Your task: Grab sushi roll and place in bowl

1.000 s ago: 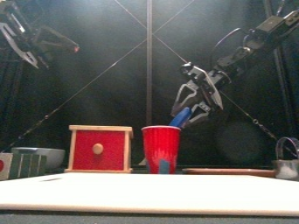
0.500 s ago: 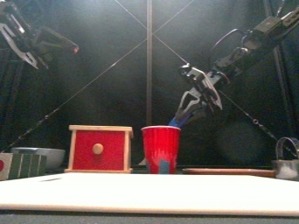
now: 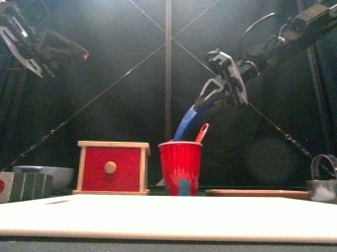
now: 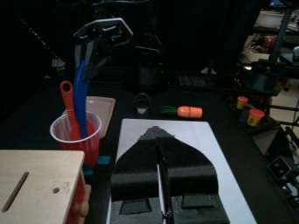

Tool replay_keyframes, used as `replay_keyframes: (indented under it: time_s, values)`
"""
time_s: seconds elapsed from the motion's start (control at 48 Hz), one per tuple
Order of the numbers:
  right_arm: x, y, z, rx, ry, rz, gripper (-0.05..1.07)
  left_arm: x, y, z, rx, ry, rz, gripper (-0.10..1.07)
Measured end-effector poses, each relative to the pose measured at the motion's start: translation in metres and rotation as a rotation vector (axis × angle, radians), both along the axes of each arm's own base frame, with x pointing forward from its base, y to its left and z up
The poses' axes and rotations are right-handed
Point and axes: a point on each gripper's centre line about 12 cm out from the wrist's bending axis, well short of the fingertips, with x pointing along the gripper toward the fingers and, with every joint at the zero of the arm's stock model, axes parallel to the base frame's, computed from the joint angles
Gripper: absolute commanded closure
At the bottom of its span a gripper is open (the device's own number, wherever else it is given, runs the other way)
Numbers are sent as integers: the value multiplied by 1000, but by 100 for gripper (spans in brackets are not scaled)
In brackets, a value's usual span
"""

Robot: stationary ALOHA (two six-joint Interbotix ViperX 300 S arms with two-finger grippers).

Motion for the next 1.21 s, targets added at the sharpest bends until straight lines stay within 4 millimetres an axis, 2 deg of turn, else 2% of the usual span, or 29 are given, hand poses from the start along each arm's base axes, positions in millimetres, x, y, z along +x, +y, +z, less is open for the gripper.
replay_keyframes:
  time_s: [0.104,0.312,0.583,0.688,0.958,1.208]
  values:
    - [-7,6,16,-23,-44,14,64,0,0,1,0,-2,2,96]
    - [-21,25,31,-45,-101,54,64,0,0,1,0,-2,0,96]
    - [-30,57,35,-42,-182,127,64,0,0,1,0,-6,2,96]
    - [-28,72,27,-4,-191,156,64,0,0,1,0,-11,0,96]
    - [-6,106,-12,54,-151,217,64,0,0,5,0,-37,1,96]
    - [7,118,-52,90,-44,225,64,0,0,5,0,-44,2,96]
